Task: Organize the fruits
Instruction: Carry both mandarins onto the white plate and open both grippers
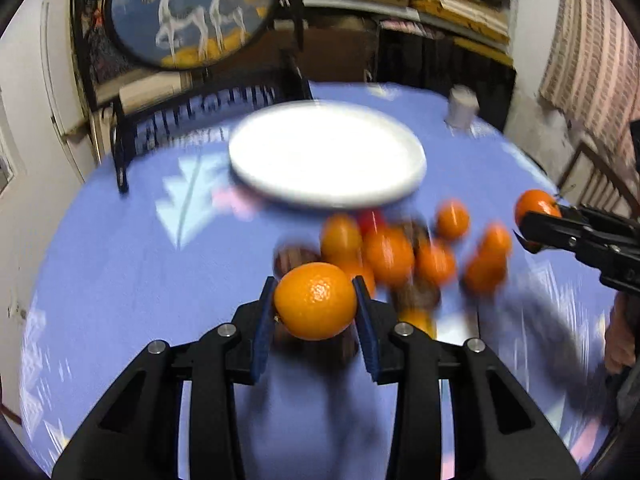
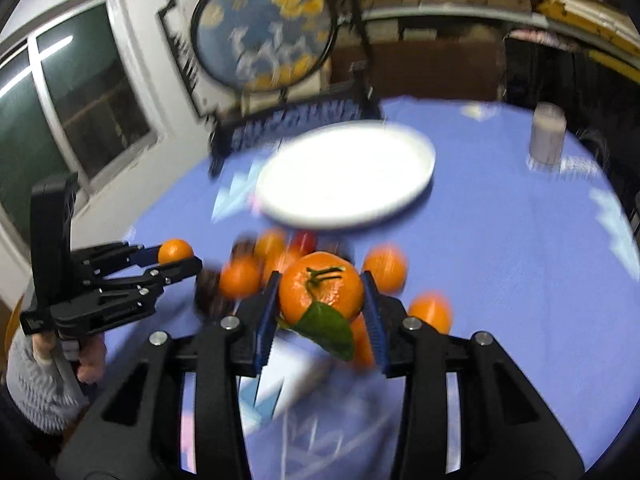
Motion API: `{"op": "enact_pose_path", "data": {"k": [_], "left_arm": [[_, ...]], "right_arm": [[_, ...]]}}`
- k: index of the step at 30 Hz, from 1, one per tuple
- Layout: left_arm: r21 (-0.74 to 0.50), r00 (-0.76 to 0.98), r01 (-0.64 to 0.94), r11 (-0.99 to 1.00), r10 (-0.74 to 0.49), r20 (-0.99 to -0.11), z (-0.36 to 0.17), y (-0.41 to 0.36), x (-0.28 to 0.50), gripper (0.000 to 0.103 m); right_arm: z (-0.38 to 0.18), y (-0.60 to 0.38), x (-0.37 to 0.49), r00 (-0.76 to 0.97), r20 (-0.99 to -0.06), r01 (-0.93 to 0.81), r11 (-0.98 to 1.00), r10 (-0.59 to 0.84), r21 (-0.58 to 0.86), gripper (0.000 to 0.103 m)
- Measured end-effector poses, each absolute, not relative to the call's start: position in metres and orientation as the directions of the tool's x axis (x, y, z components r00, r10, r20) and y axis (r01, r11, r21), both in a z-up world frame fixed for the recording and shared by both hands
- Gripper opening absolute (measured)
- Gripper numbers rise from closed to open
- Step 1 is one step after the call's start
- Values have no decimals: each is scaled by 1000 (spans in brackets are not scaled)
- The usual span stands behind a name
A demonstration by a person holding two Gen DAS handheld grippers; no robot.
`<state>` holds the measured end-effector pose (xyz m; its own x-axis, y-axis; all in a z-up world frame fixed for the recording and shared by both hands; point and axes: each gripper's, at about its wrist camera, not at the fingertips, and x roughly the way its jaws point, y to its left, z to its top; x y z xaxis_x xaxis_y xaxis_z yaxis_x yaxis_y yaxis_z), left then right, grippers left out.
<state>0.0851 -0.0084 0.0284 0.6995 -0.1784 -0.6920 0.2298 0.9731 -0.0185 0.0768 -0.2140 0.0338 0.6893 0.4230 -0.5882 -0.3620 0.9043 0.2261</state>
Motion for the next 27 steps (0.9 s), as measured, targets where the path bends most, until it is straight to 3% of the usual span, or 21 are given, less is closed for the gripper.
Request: {"op": "enact_pose_path", "data": {"k": [5, 12, 13, 16, 22, 25, 27], "left_arm": [[-27, 717, 186, 982, -154, -680, 41, -23, 160, 38], [-62, 624, 152, 986, -145, -768, 6, -27, 227, 38], [-77, 601, 144, 987, -149, -785, 0, -25, 232, 38], [-128, 585, 147, 981, -191, -788, -4, -16, 234, 46], [-142, 661, 127, 982, -190, -726, 22, 0, 207, 51], [-146, 719, 89, 985, -165, -675, 35, 18, 176, 59], [-136, 740, 70, 988, -143, -657, 34, 27, 154, 60]], "right_arm": [[38, -207, 157, 718, -570, -296, 916, 399, 269, 40], [5, -185, 232, 665, -648, -265, 929, 371, 260, 41], [1, -185, 237, 659, -656, -259, 930, 368, 262, 43], [-2, -189, 241, 667, -650, -249, 931, 365, 267, 70], [33, -207, 208, 729, -566, -256, 920, 385, 296, 71], [49, -215, 175, 761, -520, -274, 918, 389, 286, 81], [53, -222, 146, 781, -493, -278, 921, 382, 273, 85]]}}
